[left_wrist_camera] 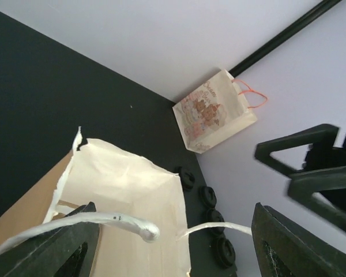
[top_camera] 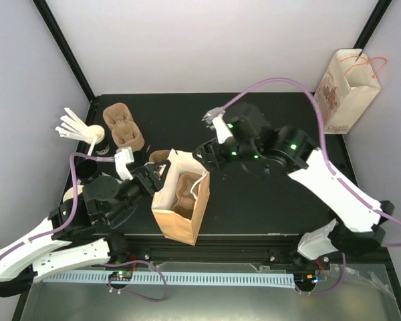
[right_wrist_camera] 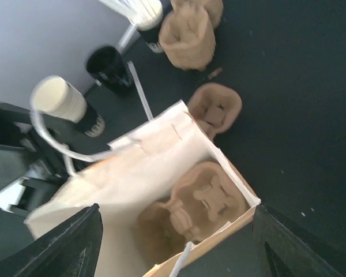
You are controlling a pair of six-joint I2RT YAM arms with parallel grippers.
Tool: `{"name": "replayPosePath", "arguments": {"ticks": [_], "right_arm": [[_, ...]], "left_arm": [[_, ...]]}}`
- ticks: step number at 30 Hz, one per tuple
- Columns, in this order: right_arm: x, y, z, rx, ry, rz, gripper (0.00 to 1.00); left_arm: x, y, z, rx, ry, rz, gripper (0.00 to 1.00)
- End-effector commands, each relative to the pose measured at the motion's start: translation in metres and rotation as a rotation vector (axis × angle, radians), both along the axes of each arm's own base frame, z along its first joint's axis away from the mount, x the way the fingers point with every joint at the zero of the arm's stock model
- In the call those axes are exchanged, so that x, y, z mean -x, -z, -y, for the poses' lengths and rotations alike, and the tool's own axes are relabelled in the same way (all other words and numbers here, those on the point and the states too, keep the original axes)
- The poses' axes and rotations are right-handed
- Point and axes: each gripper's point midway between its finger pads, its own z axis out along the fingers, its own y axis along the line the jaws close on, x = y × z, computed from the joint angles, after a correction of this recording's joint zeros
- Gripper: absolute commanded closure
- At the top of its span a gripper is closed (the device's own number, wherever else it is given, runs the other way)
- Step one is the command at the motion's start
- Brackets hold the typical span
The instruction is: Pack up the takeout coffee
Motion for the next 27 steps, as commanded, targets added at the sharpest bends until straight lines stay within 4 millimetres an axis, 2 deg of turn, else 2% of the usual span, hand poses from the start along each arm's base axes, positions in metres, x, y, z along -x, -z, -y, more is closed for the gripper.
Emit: {"name": "replayPosePath", "arguments": {"ticks": [1, 6, 15, 20, 27], "right_arm": [[0.002, 0.037, 0.002, 0.203, -0.002, -0.030, 0.26], [0.016, 0.064, 0.011, 0.304, -0.037, -0.063, 0.29], [0.045, 0.094, 0.036, 0.284, -0.081, -0.123, 0.37], [0.054, 0.114, 0.038, 0.268, -0.098, -0.152, 0.38], [0.056, 0.127, 0.035, 0.231, -0.097, -0.165, 0.39]], "left_arm": [[-0.004, 0.008, -0.016, -0.041, -0.071, -0.020, 0.24], [-0.005, 0.019, -0.025, -0.116, -0.100, -0.042, 0.26], [-0.004, 0.037, -0.034, -0.243, -0.115, -0.077, 0.31], [-0.001, 0.048, -0.023, -0.336, -0.049, -0.095, 0.34], [0.001, 0.067, -0.015, -0.443, 0.016, -0.162, 0.35]]}}
